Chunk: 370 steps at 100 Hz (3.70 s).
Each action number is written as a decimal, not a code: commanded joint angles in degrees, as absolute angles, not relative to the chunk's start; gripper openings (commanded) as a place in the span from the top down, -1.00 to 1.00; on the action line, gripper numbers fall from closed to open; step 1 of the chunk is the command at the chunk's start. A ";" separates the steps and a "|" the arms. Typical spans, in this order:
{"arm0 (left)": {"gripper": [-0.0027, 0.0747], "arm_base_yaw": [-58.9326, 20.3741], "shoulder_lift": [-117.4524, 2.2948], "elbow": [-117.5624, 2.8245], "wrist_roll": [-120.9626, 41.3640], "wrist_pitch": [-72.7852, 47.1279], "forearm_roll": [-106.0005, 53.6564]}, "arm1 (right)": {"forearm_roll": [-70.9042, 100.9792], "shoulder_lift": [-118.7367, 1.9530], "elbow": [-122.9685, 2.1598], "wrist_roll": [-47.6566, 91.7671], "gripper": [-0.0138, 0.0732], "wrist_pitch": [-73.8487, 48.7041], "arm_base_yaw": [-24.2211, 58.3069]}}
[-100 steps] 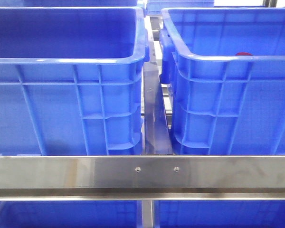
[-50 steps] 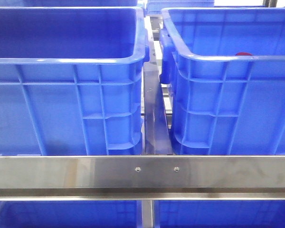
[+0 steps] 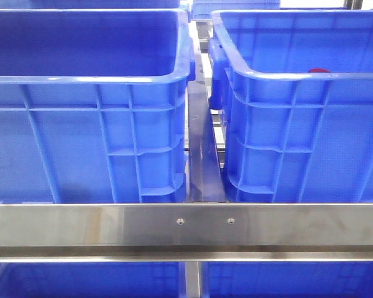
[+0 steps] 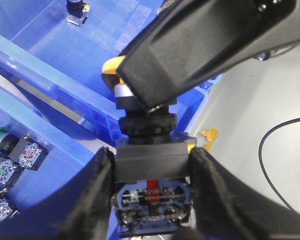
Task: Pick red and yellow buttons and place in box
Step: 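Close the right gripper on the yellow cap held by the left gripper, then open the left gripper and carry the yellow button away with the right, then lower the yellow button into the bin beside the red button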
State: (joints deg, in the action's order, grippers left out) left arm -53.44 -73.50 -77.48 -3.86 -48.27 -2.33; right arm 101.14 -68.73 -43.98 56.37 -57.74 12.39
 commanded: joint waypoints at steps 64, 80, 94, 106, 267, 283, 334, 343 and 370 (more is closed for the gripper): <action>-0.54 -53.62 -70.63 -79.25 -1.35 -46.20 2.38 | 108.18 -67.61 -46.11 63.96 0.31 -50.34 12.14; -0.54 -53.62 -68.68 -78.62 6.06 -46.20 11.17 | 108.28 -67.61 -46.11 64.87 0.31 -47.35 12.14; -0.54 -51.55 -66.37 -77.23 10.40 -46.20 14.99 | 108.28 -67.61 -46.11 64.99 0.31 -46.61 12.14; -0.54 -45.68 -64.56 -75.19 11.33 -46.04 14.99 | 108.28 -67.61 -46.11 65.12 0.31 -46.61 12.14; 0.98 -12.61 -24.36 -43.66 11.84 -38.35 9.09 | 109.92 -67.56 -52.99 85.12 0.31 -18.63 12.07; 0.98 -12.61 -24.36 -43.66 11.84 -38.35 9.09 | 109.92 -67.86 -56.04 92.27 0.31 -0.74 12.07; 0.98 -12.61 -24.36 -43.66 11.84 -38.35 9.09 | 109.90 -81.87 -61.41 95.89 0.31 -5.69 -7.58; 0.98 -12.61 -24.36 -43.66 11.84 -38.35 9.09 | 109.90 -85.11 -61.41 95.89 0.31 -11.01 -10.81; 0.98 -12.61 -24.36 -43.66 11.84 -38.35 9.09 | 109.90 -95.16 -65.33 95.89 0.31 -12.41 -12.35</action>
